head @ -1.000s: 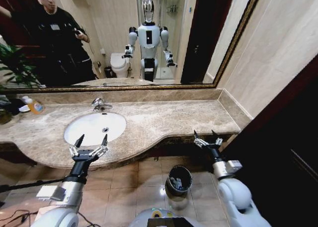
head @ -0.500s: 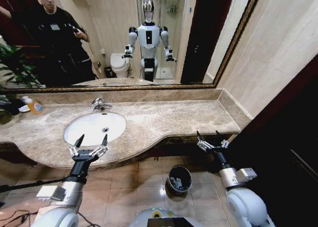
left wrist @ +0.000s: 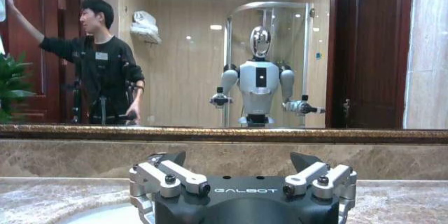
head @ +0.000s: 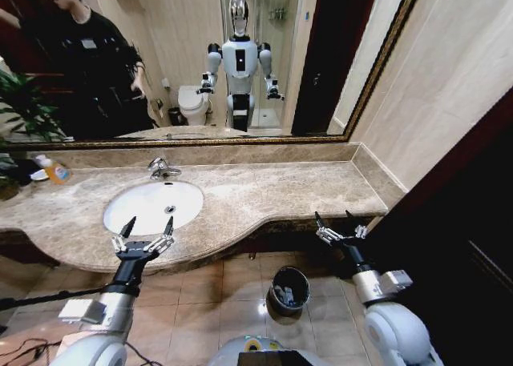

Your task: Pick up the trash from the sink and place it in the trash bin.

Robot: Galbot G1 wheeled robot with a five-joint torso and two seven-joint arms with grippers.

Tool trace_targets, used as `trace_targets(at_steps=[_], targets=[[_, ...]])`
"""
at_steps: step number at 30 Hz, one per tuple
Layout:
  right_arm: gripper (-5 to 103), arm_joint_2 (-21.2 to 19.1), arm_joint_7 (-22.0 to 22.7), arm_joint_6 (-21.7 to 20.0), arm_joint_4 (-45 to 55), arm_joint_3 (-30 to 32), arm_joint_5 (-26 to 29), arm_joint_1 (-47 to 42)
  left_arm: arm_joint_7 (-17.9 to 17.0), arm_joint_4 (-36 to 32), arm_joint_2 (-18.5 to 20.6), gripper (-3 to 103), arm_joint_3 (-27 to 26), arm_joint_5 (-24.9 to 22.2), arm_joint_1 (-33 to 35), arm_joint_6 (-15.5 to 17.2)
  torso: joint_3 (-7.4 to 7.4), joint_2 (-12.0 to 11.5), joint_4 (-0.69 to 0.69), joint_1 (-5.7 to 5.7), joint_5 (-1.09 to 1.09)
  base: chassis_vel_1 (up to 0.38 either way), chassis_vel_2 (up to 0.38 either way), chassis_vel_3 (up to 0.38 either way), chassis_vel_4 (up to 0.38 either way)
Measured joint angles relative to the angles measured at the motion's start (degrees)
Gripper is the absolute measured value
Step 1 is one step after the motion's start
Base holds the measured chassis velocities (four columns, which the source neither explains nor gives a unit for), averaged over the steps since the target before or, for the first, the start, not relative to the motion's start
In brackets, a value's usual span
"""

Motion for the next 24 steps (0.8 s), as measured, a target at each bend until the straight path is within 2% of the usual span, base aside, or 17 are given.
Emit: trace_targets(at_steps=[24], targets=[[100, 0.0, 0.0, 0.0, -0.2, 0.0, -0.1, 0.1, 0.0, 0.0, 0.0, 100, 0.0, 0.0, 0.0, 0.0, 0.00, 0.0, 0.00, 0.00, 0.00, 0.000, 0.000, 0.000, 0.000]])
